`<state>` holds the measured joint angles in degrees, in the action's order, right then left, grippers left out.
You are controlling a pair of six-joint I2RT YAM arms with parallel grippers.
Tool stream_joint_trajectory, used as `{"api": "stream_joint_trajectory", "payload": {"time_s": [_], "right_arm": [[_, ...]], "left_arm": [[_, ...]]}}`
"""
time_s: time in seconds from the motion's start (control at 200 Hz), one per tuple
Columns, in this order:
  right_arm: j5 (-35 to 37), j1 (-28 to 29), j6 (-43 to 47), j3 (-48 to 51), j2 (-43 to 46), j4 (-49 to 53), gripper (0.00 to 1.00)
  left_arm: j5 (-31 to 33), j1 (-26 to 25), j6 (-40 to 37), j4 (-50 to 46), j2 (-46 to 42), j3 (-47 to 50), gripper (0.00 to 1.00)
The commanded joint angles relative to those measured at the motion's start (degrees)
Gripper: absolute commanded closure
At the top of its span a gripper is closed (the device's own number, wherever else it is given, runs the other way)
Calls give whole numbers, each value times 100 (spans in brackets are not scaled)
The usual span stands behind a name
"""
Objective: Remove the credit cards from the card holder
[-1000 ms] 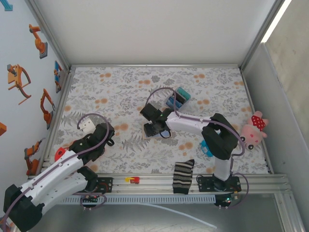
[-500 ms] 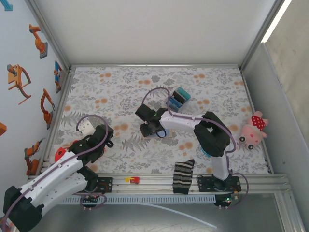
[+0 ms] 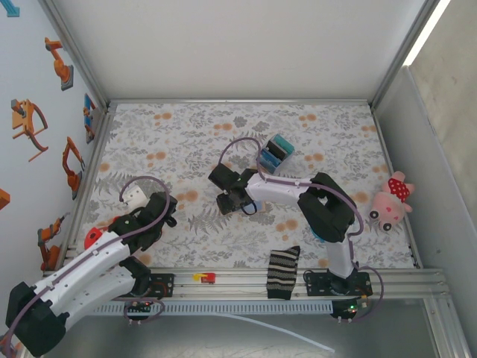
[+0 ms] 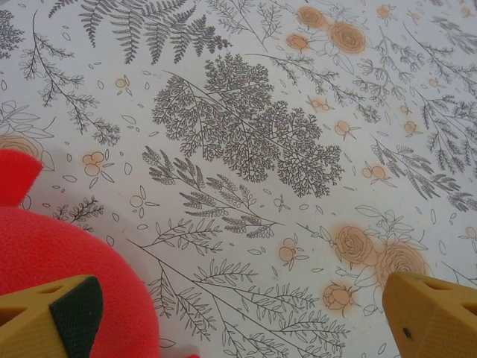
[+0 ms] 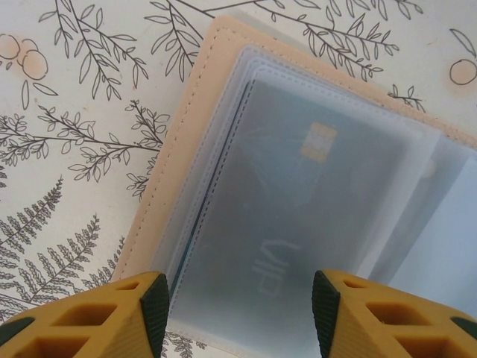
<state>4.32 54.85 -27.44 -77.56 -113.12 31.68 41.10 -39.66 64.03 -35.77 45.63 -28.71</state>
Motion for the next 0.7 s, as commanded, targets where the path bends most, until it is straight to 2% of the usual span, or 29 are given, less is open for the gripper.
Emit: {"api": "stream_joint_trajectory", "payload": {"time_s": [0.0,0.24,0.691], "right_arm": [[-68,30,-58,91,-159,4,46],[-36,43,-128,254,-280,39,47],[-104,17,-120,405,-138,-66,68]], "left_arm": [[38,33,-6,-58,34,-52,3],[-54,31,-109,6,133,-130,3],[-192,31,-492,79,284,-383,3]]}}
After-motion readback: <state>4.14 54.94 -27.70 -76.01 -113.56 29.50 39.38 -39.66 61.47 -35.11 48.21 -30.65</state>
